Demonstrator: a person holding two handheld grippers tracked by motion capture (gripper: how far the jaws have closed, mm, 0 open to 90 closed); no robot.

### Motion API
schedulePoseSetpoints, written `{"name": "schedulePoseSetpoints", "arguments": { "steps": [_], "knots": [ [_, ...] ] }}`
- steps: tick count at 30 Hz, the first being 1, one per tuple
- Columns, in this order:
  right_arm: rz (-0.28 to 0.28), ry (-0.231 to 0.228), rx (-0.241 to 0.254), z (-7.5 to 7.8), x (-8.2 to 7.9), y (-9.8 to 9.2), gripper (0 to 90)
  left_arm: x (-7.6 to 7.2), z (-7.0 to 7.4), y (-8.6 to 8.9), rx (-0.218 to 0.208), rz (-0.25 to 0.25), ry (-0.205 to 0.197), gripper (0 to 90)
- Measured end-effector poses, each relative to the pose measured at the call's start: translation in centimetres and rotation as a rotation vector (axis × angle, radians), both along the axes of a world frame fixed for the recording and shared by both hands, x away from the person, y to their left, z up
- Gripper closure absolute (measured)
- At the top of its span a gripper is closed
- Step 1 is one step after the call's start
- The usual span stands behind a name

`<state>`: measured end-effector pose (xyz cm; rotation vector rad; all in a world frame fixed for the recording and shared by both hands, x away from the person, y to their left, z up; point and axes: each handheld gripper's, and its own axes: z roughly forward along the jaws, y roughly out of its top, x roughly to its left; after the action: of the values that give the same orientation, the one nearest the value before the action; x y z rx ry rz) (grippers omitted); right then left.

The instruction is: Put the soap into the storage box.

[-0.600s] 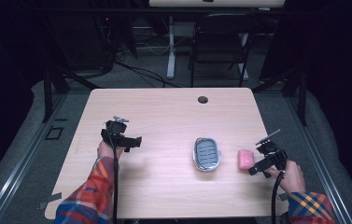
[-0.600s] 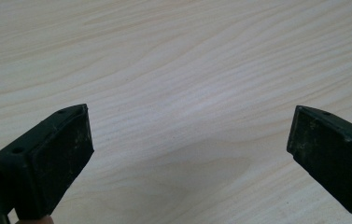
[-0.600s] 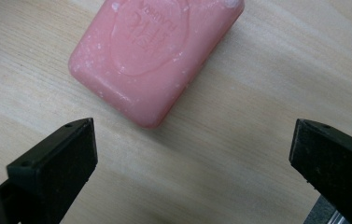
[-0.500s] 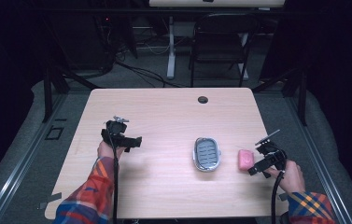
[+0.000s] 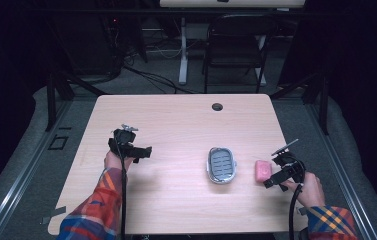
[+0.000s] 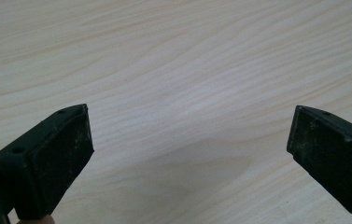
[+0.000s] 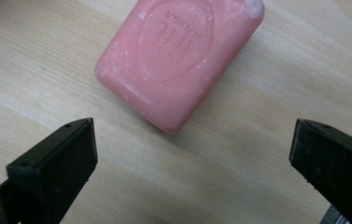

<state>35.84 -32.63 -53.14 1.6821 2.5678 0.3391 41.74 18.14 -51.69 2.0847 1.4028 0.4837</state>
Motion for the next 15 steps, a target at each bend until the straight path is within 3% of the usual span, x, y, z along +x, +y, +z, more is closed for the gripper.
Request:
{"name": "schedulePoseSetpoints", "arguments": {
  "steps": [15],
  "knots": [
    [-0.053, -0.037, 0.033, 0.51, 0.24, 0.33, 0.0, 0.06, -0.03, -0.03, 0.003, -0.006, 0.007, 0.3]
  ]
}}
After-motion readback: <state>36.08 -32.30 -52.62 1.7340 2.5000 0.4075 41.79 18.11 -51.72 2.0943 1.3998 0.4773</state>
